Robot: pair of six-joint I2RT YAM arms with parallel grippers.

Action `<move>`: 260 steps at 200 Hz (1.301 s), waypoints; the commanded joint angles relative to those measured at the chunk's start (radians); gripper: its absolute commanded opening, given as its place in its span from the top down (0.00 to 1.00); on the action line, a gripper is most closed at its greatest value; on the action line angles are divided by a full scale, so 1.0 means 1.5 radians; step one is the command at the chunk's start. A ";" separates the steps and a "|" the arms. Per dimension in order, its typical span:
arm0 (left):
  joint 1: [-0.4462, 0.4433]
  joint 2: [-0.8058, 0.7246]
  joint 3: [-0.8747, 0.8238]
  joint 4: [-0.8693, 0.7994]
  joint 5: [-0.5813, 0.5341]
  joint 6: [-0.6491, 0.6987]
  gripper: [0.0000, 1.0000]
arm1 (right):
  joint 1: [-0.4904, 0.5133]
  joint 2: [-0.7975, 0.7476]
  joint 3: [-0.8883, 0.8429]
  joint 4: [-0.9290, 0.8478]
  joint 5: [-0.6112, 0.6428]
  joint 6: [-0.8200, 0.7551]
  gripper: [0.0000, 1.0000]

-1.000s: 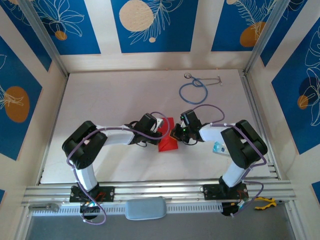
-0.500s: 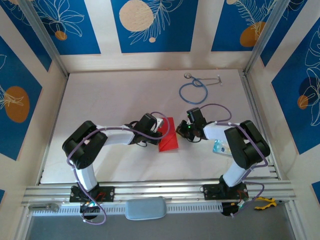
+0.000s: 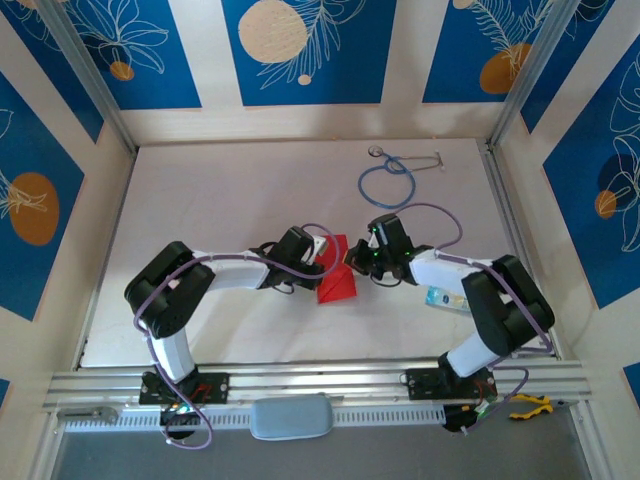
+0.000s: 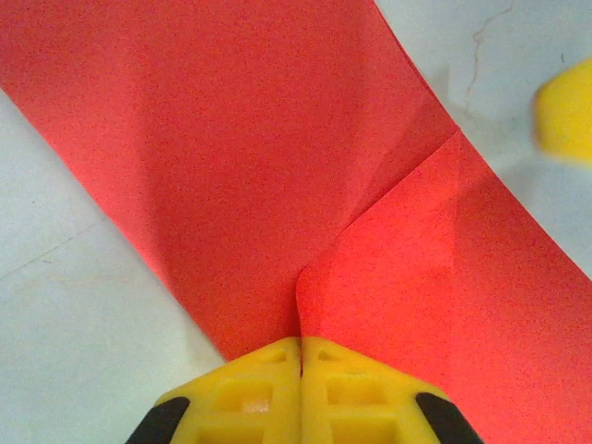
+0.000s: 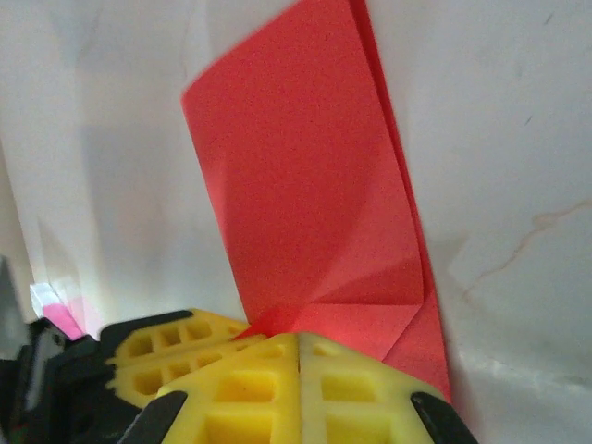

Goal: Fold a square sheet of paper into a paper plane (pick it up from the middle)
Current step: Fold the triangle a second time at the center of the table.

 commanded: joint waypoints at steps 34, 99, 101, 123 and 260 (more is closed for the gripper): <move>0.005 0.021 0.001 -0.056 0.001 0.015 1.00 | 0.029 0.060 0.011 0.029 -0.049 -0.001 1.00; 0.005 0.021 0.003 -0.056 0.000 0.014 1.00 | 0.033 0.101 0.009 -0.002 -0.029 -0.009 1.00; 0.006 0.021 0.003 -0.056 0.000 0.013 1.00 | 0.033 0.101 0.008 -0.005 -0.027 -0.009 1.00; 0.005 0.019 0.003 -0.057 -0.002 0.013 1.00 | 0.033 0.104 -0.005 -0.015 -0.020 -0.007 1.00; 0.013 -0.112 0.021 -0.120 0.047 -0.113 0.83 | 0.034 0.105 -0.020 -0.016 -0.016 0.005 1.00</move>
